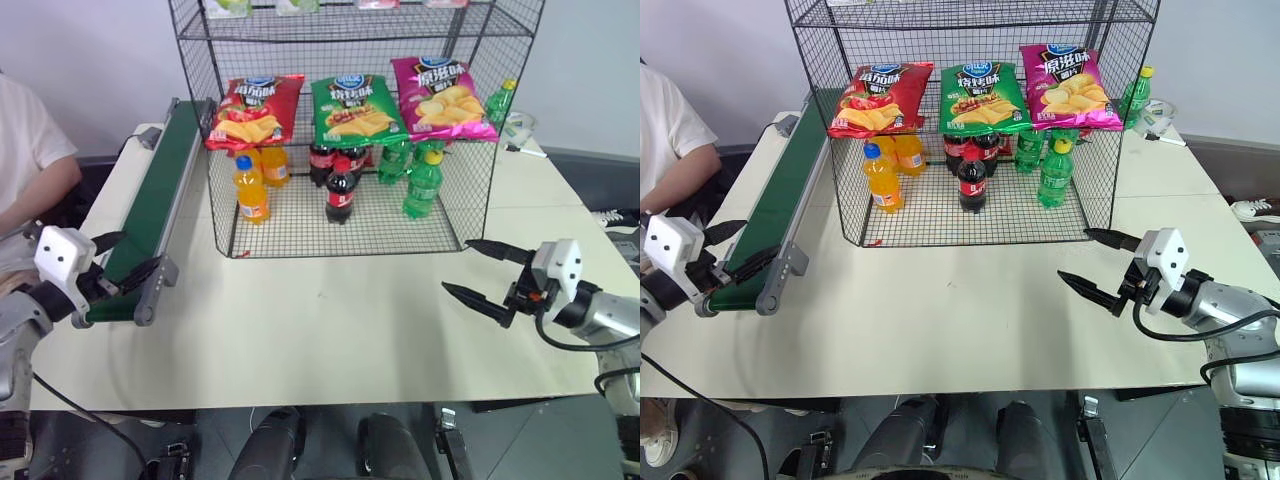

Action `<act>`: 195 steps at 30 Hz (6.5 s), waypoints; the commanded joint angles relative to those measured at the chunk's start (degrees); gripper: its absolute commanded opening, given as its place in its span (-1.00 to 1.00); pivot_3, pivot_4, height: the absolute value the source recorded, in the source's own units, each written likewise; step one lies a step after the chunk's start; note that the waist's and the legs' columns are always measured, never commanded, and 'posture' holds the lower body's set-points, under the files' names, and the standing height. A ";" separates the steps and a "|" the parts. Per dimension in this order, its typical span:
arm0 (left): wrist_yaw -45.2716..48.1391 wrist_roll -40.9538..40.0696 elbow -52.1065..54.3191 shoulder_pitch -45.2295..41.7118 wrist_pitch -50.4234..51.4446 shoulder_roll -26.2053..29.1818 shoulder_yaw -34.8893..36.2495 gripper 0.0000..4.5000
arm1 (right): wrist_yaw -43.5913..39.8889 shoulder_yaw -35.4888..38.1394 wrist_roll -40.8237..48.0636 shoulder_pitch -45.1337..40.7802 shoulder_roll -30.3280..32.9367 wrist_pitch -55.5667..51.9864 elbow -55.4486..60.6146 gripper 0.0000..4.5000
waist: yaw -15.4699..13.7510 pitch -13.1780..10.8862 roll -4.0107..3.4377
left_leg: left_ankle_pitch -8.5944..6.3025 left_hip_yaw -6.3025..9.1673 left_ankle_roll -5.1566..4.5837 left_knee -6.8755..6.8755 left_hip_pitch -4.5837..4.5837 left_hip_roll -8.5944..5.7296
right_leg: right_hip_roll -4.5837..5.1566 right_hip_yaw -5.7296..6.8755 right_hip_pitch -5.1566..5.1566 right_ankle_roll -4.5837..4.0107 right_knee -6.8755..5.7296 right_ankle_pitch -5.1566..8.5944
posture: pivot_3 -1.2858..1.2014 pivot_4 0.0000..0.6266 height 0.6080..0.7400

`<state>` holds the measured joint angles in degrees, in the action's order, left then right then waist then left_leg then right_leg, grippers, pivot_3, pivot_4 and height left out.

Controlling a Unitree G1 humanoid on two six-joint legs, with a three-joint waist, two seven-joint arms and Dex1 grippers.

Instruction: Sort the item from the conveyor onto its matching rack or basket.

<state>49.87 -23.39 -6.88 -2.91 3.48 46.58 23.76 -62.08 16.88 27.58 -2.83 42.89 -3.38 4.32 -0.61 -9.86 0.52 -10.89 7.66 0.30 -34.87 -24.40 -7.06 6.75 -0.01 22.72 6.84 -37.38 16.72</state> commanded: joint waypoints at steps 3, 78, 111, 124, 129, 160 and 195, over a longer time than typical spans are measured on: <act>-0.39 1.03 0.67 -0.47 -1.82 0.41 1.21 0.76 | 0.29 0.26 0.15 -1.19 -0.23 1.11 0.36 1.00 | -0.02 0.00 0.00 | 0.00 0.00 0.00 0.01 0.00 0.00 | 0.00 0.00 0.00 0.00 0.01 0.00 | 0.03 -0.52 1.00; 3.69 1.16 -8.94 -6.29 -7.38 -1.05 -0.62 0.76 | 1.49 -2.73 -2.51 -5.53 -1.74 4.74 -2.99 1.00 | 0.02 -0.05 0.00 | 0.01 0.01 -0.01 0.14 0.00 0.00 | -0.01 0.01 0.06 0.02 0.10 -0.01 | 0.03 -0.52 1.00; 2.50 1.48 -2.95 -1.02 -10.02 -1.63 0.10 0.76 | 0.09 -6.10 -2.67 -10.25 -2.97 5.72 -5.86 1.00 | 0.08 -0.08 -0.02 | 0.00 0.01 0.00 0.15 0.00 0.00 | -0.01 0.01 0.08 0.01 0.13 -0.01 | 0.03 -0.52 1.00; -1.61 5.07 -5.05 1.61 -18.93 -2.03 1.81 0.76 | -0.66 -7.07 -3.09 -11.10 -3.64 5.70 -6.28 1.00 | 0.00 -0.08 -0.03 | 0.00 0.01 0.00 0.26 0.00 0.00 | -0.01 0.01 0.17 0.01 0.17 -0.01 | 0.03 -0.52 1.00; -3.49 6.06 -7.71 0.03 -21.60 -2.03 1.68 0.76 | -0.61 -7.16 -3.22 -11.86 -3.86 5.72 -6.62 1.00 | -0.01 -0.09 -0.03 | 0.01 0.01 0.00 0.26 0.00 0.00 | -0.02 0.02 0.17 0.01 0.17 -0.02 | 0.03 -0.52 1.00; -50.79 59.44 -13.61 21.56 -62.94 8.42 10.57 0.76 | -5.49 -7.85 3.59 -5.75 -2.65 -2.43 3.08 1.00 | 0.24 -0.07 0.02 | 0.07 -0.10 -0.09 0.73 0.00 0.00 | 0.01 0.00 0.43 0.26 0.27 -0.13 | 0.03 -0.52 1.00; -73.69 69.34 -14.54 26.76 -48.54 10.37 -3.52 0.76 | -9.75 -12.07 4.68 -2.38 -2.09 -7.87 8.64 1.00 | -0.07 0.02 0.15 | 0.02 -0.10 0.03 0.69 0.08 0.01 | 0.00 0.09 0.37 0.28 0.17 -0.14 | 0.03 -0.52 1.00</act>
<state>-22.68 46.94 -21.90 23.93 -45.37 56.01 20.52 -71.84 4.26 32.06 -4.99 40.33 -11.74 11.45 -0.69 -9.84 0.67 -10.87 7.56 0.33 -34.18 -24.31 -7.05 6.75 0.08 23.09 7.12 -37.22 16.57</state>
